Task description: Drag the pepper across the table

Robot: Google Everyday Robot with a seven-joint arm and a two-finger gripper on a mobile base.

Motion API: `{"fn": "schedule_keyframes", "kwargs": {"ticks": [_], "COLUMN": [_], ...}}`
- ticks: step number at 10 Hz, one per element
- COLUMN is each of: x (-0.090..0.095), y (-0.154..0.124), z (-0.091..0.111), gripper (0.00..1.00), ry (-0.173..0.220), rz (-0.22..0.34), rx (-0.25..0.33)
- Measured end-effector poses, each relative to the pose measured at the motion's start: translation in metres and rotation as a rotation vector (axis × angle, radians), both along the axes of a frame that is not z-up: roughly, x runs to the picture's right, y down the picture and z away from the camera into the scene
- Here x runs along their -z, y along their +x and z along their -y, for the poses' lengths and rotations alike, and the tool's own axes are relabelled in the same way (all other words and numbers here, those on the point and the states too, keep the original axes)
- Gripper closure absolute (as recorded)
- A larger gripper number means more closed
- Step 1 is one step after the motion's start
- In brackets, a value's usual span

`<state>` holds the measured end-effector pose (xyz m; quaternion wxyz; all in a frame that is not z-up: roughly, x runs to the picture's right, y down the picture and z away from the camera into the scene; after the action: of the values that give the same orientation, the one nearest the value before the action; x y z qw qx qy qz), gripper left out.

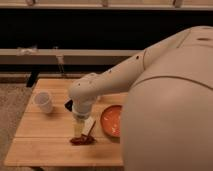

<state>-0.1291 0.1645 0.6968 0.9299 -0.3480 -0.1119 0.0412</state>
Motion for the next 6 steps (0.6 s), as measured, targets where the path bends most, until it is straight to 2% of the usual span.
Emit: {"fn": "schedule_keyframes", "kwargs": {"ticks": [2, 4, 6], "x": [-0.001, -0.006, -0.008], "y": [-0.004, -0.012, -0.015], "z": [-0.007, -0.026, -0.038], "gripper": [0.20, 0.20, 0.20], "ry": [0.012, 0.027, 0.026], "rz": [-0.028, -0.067, -0.084], "rx": [0.026, 0.051, 0.058]}}
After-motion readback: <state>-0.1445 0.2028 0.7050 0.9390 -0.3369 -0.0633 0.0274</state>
